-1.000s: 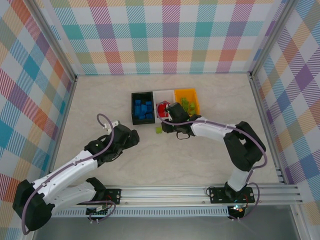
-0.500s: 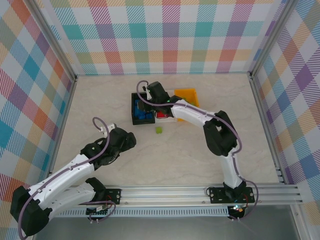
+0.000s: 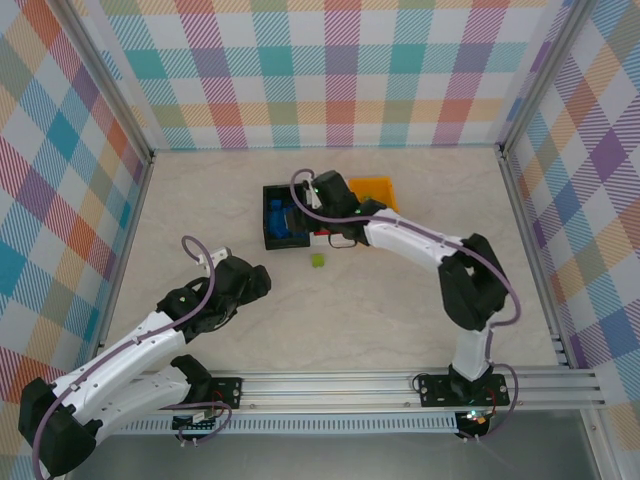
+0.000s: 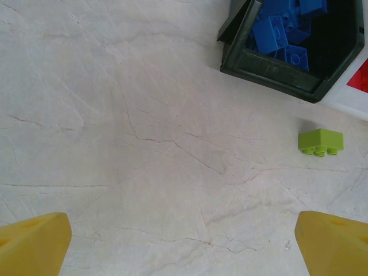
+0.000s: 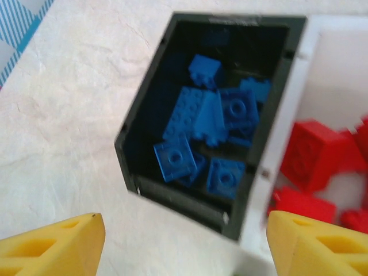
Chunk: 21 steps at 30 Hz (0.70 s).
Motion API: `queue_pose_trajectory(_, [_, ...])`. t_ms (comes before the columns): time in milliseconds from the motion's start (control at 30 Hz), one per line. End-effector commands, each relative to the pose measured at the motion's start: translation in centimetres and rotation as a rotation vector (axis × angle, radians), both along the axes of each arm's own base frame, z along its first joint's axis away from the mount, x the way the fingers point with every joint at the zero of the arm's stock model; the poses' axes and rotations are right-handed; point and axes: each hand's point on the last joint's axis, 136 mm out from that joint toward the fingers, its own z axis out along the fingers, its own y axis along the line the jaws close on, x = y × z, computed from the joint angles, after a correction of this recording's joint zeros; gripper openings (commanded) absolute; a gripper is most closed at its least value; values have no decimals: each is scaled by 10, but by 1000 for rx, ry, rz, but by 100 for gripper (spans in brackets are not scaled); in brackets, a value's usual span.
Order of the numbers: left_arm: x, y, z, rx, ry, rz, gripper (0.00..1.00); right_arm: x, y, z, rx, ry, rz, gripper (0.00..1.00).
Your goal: Sort the legos into containers by color
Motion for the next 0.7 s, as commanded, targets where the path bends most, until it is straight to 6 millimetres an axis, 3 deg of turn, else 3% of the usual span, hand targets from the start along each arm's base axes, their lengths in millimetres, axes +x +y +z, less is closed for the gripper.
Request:
queue_pose_trajectory(0, [3,-1,8,8,-29,-17,100,-26,-20,-31,-69,54,-22,75])
queue_pose_trajectory(133, [4,-2,8,12,-28,-17,100,-49,-28,-70,-150,102,-20,76])
queue_pose_trajectory(233, [3,-2,7,14,-23,-19,100,-52,-27,-91,-183,124,-23,76])
queue_pose_trajectory(433, [3,0,6,23,-19,-16,100,-40,-19,-112,-250,111,-37,75])
queue_pose_trajectory(667, [4,0,6,26,-19,-18,100,-30,-19,-128,-316,101,-63,62])
